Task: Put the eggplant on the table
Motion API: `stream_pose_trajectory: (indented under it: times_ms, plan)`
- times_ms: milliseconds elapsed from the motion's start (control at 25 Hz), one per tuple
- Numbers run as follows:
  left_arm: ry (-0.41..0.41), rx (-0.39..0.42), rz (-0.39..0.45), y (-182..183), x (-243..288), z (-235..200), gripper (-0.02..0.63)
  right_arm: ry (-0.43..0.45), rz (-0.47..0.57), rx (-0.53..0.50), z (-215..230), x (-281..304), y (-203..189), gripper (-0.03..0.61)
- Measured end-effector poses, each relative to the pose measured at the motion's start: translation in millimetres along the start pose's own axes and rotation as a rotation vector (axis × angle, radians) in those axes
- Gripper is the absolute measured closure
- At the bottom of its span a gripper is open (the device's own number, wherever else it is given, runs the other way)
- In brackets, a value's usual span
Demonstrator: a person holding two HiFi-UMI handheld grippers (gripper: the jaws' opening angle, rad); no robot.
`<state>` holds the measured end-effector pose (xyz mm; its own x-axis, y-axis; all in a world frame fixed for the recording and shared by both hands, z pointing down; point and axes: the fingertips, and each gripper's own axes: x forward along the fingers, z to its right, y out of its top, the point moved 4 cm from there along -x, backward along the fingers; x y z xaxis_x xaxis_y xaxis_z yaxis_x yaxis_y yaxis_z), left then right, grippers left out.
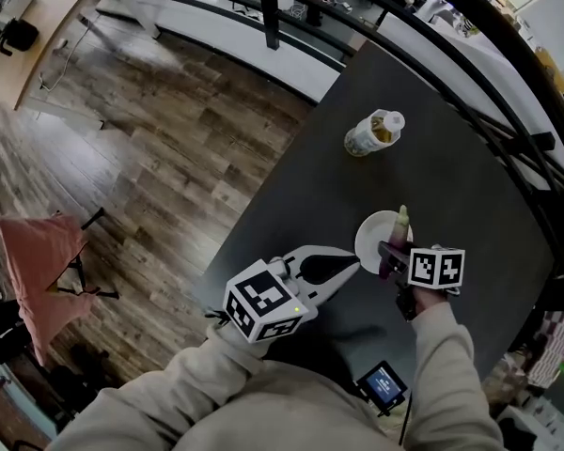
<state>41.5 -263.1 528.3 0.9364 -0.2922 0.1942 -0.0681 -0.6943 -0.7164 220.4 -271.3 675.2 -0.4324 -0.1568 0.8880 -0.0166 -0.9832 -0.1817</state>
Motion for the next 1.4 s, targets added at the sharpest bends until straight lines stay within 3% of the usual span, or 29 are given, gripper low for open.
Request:
stream_pose_trajectory:
  times_ms: [440,880,1400]
  plan:
    - [0.016,-0.011,0.015,-4,-7,-1,0.609,-0.095,-0.039,-0.029,12,9,-10,0.362]
    - [0.026,-0.006,0.015,-10,-10,2,0.609,-0.175,-0.040,-0.078,20,10,-15,0.314]
    - [0.016,0.060,-0.004,4,-16,21,0.609,-0.168,0.044,-0.028,17,-16,-12,0.288]
